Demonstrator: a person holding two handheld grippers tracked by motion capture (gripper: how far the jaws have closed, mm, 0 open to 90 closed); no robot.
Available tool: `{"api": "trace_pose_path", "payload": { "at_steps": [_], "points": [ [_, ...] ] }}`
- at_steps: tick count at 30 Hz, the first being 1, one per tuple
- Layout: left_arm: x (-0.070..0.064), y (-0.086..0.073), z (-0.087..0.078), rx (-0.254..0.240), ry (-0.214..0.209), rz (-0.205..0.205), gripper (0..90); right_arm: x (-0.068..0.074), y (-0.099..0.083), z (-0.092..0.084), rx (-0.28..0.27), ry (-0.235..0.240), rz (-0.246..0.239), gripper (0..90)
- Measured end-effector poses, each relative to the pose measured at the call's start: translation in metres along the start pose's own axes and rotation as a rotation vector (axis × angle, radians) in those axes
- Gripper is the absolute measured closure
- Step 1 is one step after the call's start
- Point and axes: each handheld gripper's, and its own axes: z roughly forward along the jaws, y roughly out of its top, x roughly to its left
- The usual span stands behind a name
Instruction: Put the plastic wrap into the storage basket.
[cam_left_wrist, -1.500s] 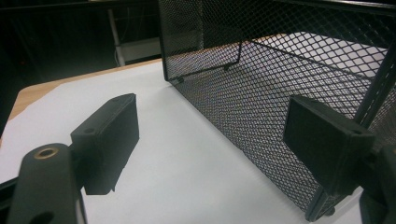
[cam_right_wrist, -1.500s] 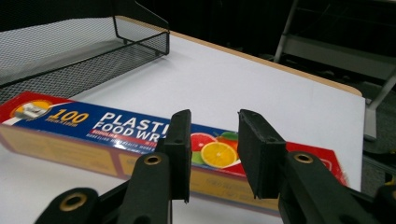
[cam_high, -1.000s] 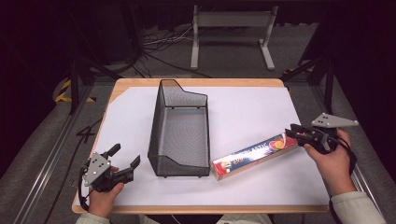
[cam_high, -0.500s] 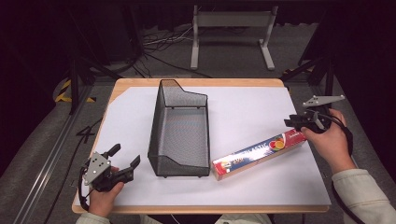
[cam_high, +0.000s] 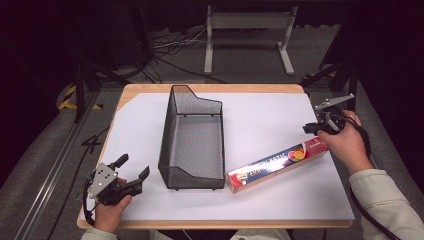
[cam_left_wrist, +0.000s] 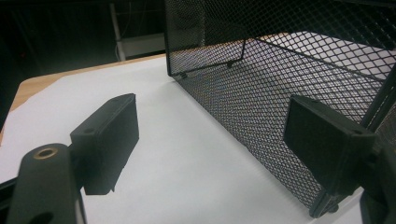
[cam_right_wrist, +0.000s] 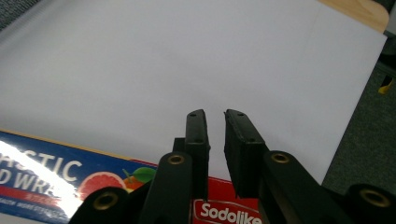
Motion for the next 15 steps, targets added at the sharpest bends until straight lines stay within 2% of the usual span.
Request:
{"api": "trace_pose_path", "payload": {
  "at_steps": [3, 8, 15],
  "points": [
    [0.0, 0.0, 0.0, 0.001, 0.001, 0.001, 19.0, -0.005, -0.005, 0.015, 0.044, -0.007, 0.01, 81.8],
    [0.0, -0.001, 0.001, 0.005, 0.001, 0.001, 19.0, -0.014, -0.011, 0.032, 0.087, -0.023, 0.033, 81.8],
    [0.0, -0.001, 0.001, 0.008, 0.001, 0.004, 19.0, -0.023, -0.013, 0.042, 0.162, -0.038, 0.053, 84.0]
  ]
}}
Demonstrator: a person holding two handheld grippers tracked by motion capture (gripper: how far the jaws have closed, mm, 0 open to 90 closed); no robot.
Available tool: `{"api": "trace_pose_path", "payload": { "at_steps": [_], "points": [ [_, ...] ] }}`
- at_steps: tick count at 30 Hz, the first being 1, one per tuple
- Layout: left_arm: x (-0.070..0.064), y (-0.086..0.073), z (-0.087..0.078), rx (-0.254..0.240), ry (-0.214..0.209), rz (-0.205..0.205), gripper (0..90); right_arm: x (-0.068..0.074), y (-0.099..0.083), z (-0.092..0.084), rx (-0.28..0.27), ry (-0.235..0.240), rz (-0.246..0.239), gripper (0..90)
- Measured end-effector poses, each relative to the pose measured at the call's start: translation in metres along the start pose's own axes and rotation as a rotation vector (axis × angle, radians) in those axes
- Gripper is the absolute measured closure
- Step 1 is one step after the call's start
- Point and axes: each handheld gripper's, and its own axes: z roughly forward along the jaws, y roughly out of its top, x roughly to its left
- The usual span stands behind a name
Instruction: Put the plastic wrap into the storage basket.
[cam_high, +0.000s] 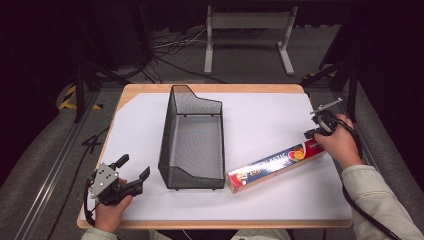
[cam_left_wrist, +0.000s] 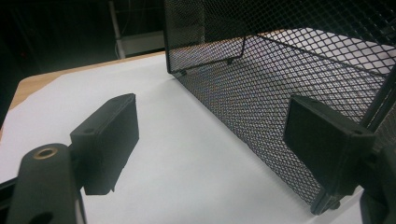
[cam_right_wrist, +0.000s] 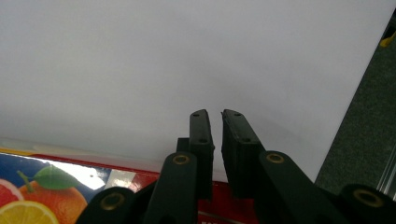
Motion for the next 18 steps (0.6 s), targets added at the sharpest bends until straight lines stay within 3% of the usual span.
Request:
{"api": "trace_pose_path", "payload": {
  "at_steps": [5, 13, 18],
  "points": [
    [0.0, -0.001, 0.0, -0.002, 0.002, -0.003, 19.0, 0.001, -0.001, 0.0, 0.025, 0.018, 0.028, 89.9],
    [0.0, -0.001, -0.001, -0.003, 0.002, -0.002, 19.0, 0.003, -0.006, -0.005, 0.094, 0.009, 0.063, 90.0],
    [0.0, -0.001, -0.001, -0.002, 0.003, -0.001, 18.9, 0.004, -0.022, -0.015, 0.126, 0.029, 0.089, 90.0]
  ]
}}
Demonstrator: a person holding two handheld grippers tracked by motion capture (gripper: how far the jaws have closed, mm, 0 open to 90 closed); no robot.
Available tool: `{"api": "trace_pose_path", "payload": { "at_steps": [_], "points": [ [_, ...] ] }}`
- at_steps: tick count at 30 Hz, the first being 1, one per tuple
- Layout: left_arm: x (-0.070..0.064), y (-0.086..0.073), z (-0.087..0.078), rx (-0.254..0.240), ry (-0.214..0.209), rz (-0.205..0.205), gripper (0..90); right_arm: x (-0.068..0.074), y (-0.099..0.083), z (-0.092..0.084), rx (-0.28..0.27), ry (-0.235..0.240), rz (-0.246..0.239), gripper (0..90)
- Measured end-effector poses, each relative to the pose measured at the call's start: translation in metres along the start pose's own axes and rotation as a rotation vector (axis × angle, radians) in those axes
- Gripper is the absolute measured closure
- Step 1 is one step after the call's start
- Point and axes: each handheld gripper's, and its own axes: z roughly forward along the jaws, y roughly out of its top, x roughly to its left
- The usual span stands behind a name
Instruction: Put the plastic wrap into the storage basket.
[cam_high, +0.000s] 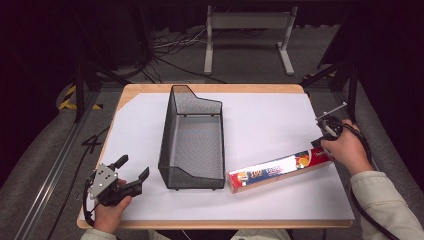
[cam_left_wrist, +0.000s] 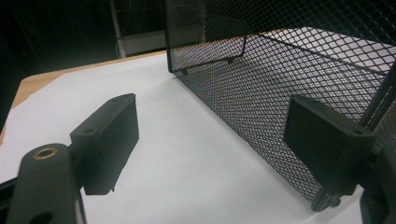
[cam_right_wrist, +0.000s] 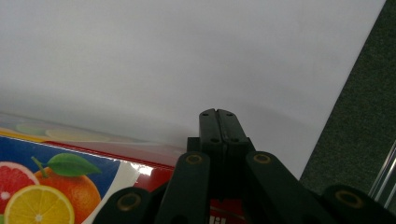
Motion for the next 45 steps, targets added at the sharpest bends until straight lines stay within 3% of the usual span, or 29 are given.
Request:
{"api": "trace_pose_path", "payload": {
  "at_steps": [10, 15, 18, 20, 21, 23, 24, 26, 28, 32, 36, 38, 45],
  "points": [
    [-0.001, 0.001, 0.002, 0.005, -0.004, 0.004, 19.0, 0.003, -0.039, -0.015, 0.052, 0.042, 0.039, 90.0],
    [-0.001, 0.001, 0.004, 0.009, -0.006, 0.005, 18.9, 0.01, -0.055, -0.016, 0.096, 0.068, 0.03, 90.0],
    [-0.001, 0.001, 0.005, 0.006, -0.008, 0.005, 19.0, 0.013, -0.058, -0.015, 0.086, 0.063, 0.015, 90.0],
    [-0.001, 0.001, 0.005, 0.007, -0.009, 0.003, 18.9, 0.014, -0.058, -0.016, 0.042, 0.069, -0.004, 90.0],
    [-0.001, 0.001, 0.005, 0.009, -0.009, 0.003, 18.9, 0.018, -0.056, -0.022, -0.044, 0.068, -0.028, 90.0],
    [-0.001, 0.001, 0.006, 0.01, -0.009, 0.004, 18.9, 0.027, -0.052, -0.03, -0.139, 0.103, -0.09, 90.0],
    [-0.001, 0.001, 0.006, 0.011, -0.008, 0.003, 18.9, 0.027, -0.052, -0.03, -0.139, 0.103, -0.09, 90.0],
    [-0.001, 0.001, 0.006, 0.012, -0.007, 0.002, 18.9, 0.045, -0.047, -0.039, -0.229, 0.176, -0.201, 90.0],
    [-0.001, 0.001, 0.005, 0.01, -0.007, 0.002, 18.9, 0.069, -0.043, -0.046, -0.278, 0.245, -0.318, 90.0],
    [0.0, 0.001, 0.004, 0.003, -0.007, 0.0, 18.9, 0.112, -0.037, -0.048, -0.309, 0.345, -0.477, 90.0],
    [0.0, 0.001, 0.003, 0.0, -0.006, -0.003, 18.9, 0.149, -0.034, -0.043, -0.329, 0.426, -0.591, 90.0],
    [0.0, 0.001, 0.003, -0.002, -0.006, -0.004, 18.9, 0.163, -0.033, -0.039, -0.339, 0.464, -0.62, 90.0],
    [0.0, 0.001, 0.002, -0.004, -0.008, -0.003, 18.9, 0.191, -0.034, -0.023, -0.337, 0.544, -0.678, 90.0]
  ]
}}
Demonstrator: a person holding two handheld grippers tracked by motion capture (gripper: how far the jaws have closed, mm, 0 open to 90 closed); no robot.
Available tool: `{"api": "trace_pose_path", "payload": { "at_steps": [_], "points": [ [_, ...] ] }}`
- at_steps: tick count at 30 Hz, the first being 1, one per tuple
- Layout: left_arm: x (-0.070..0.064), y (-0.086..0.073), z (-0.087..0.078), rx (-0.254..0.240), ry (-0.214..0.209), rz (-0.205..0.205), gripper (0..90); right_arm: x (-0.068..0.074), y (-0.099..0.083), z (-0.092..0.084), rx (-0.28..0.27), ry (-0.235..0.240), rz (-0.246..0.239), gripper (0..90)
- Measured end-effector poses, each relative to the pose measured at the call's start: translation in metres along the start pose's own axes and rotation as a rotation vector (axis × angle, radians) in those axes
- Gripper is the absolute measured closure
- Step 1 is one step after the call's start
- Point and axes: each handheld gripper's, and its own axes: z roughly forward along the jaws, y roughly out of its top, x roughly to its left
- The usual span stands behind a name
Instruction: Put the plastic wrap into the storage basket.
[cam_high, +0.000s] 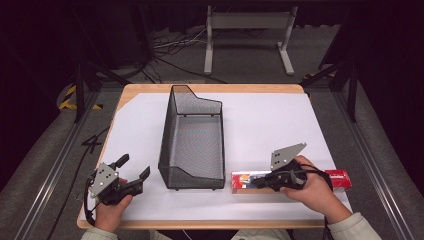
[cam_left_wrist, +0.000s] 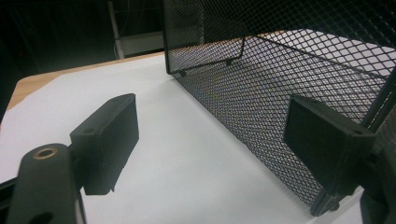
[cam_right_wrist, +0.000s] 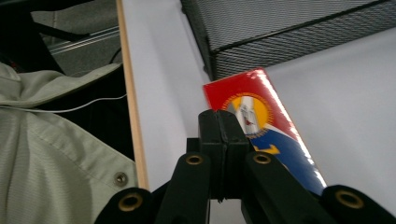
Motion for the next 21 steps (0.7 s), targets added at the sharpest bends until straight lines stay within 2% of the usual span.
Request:
{"api": "trace_pose_path", "payload": {
  "at_steps": [3, 6, 8, 13, 15, 19, 21],
  "points": [
    [0.0, 0.0, 0.0, 0.001, -0.002, 0.005, 18.9, 0.004, 0.0, 0.013, 0.026, 0.018, -0.016, 90.0],
    [0.0, 0.0, 0.0, 0.0, -0.002, 0.002, 18.9, 0.008, 0.001, 0.021, 0.026, 0.046, -0.022, 90.0],
    [0.0, 0.0, 0.0, 0.0, -0.002, 0.003, 18.9, 0.009, 0.002, 0.022, 0.03, 0.039, -0.033, 90.0],
    [-0.001, 0.0, 0.0, 0.0, 0.0, 0.007, 19.0, 0.014, 0.002, 0.037, 0.056, 0.056, -0.06, 90.0],
    [-0.001, 0.001, 0.0, -0.002, -0.003, 0.009, 18.9, 0.015, 0.002, 0.042, 0.074, 0.038, -0.076, 90.0],
    [-0.001, 0.001, 0.0, -0.003, -0.004, 0.011, 18.9, 0.014, -0.001, 0.053, 0.133, -0.041, -0.108, 90.0],
    [-0.001, 0.001, 0.0, 0.0, -0.001, 0.012, 18.9, 0.012, -0.001, 0.055, 0.14, -0.046, -0.104, 90.0]
  ]
}}
